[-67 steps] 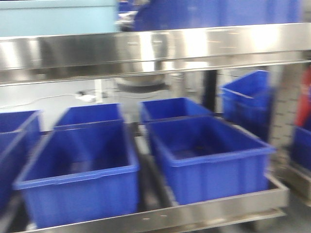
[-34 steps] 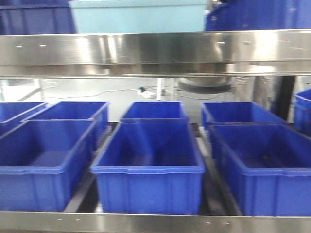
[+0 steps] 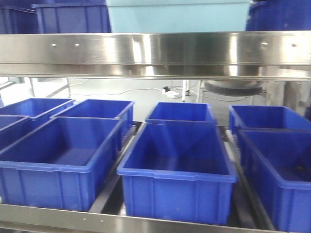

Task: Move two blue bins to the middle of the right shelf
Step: 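Drive up to the shelf, raising the teal bin above its top rail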

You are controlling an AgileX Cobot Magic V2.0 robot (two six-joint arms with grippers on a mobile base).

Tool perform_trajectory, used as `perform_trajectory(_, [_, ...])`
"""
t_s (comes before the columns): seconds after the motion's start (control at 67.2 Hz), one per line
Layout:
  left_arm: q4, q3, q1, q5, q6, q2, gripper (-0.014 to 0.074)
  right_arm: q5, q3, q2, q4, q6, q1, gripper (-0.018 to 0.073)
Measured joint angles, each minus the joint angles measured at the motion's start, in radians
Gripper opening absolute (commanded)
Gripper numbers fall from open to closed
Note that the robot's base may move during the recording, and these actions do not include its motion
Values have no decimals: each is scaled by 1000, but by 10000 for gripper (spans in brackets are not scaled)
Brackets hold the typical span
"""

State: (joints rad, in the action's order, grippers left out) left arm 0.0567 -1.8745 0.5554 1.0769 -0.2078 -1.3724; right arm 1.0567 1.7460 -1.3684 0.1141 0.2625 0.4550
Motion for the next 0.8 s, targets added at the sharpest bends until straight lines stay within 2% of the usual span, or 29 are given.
perform_trajectory(0.804, [0, 0, 0, 0, 0, 0, -111, 0, 0, 0, 0, 0, 0, -153])
